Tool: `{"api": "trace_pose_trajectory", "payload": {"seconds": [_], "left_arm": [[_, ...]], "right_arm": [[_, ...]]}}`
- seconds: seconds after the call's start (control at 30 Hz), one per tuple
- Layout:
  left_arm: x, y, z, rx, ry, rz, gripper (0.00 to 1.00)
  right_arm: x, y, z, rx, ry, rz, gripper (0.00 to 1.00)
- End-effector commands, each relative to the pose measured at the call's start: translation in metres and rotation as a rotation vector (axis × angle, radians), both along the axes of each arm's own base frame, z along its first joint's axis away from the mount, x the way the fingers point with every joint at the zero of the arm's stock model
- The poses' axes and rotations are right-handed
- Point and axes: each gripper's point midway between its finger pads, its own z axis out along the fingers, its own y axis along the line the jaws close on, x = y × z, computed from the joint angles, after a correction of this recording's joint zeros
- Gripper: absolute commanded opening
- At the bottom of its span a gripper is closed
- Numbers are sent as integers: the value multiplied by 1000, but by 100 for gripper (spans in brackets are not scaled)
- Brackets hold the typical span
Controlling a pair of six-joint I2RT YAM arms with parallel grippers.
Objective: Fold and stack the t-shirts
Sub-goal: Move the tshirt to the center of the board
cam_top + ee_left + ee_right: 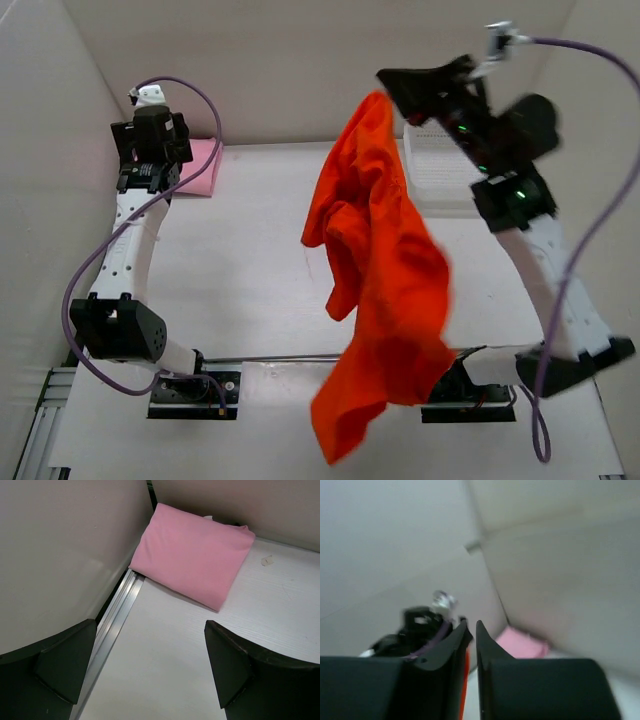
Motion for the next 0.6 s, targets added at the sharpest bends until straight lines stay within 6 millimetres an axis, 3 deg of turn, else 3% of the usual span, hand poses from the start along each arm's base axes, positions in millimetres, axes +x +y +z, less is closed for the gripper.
{"api": "trace_pose_trajectory", "payload": {"seconds": [0.0, 0.03, 0.07, 0.1, 0.13, 0.17, 0.2, 0.27, 0.3, 0.33, 0.37, 0.43, 0.47, 0.53, 0.57], "left_arm": [[-11, -1, 20, -9, -47, -13, 100], [-12, -1, 9, -9, -16, -13, 100], [-12, -3, 4, -13, -7, -24, 100], [-12, -3, 0, -13, 4, -24, 100], [-15, -8, -6, -12, 16, -36, 100], [-18, -13, -12, -15, 33, -54, 100], [-18, -15, -20, -19, 50, -63, 100], [-22, -27, -38, -17, 92, -95, 100], [-26, -29, -43, -20, 108, -103, 100], [-26, -35, -49, -19, 122, -120, 100], [-30, -45, -63, -21, 162, -150, 100], [-35, -61, -82, -31, 218, -207, 100], [-44, -75, -102, -28, 281, -250, 100], [-54, -91, -129, -23, 363, -300, 100], [-65, -104, -153, -8, 433, -339, 100]], "right_arm": [[117, 15, -159, -147, 516, -199, 26], [131, 11, -163, -164, 556, -225, 43], [161, 7, -249, -330, 782, -261, 68], [169, 6, -275, -406, 872, -256, 79], [193, 14, -291, -458, 925, -237, 87], [171, 10, -324, -587, 1056, -183, 91], [170, 9, -335, -630, 1083, -176, 91], [147, 14, -371, -766, 1121, -177, 91], [147, 14, -378, -804, 1062, -206, 92], [131, 16, -362, -806, 995, -225, 92], [116, 3, -403, -871, 1058, -256, 94], [102, -4, -396, -840, 1017, -262, 94], [86, -12, -419, -868, 1077, -258, 94], [70, -26, -422, -859, 1101, -248, 94], [55, -32, -444, -895, 1140, -231, 94]]}}
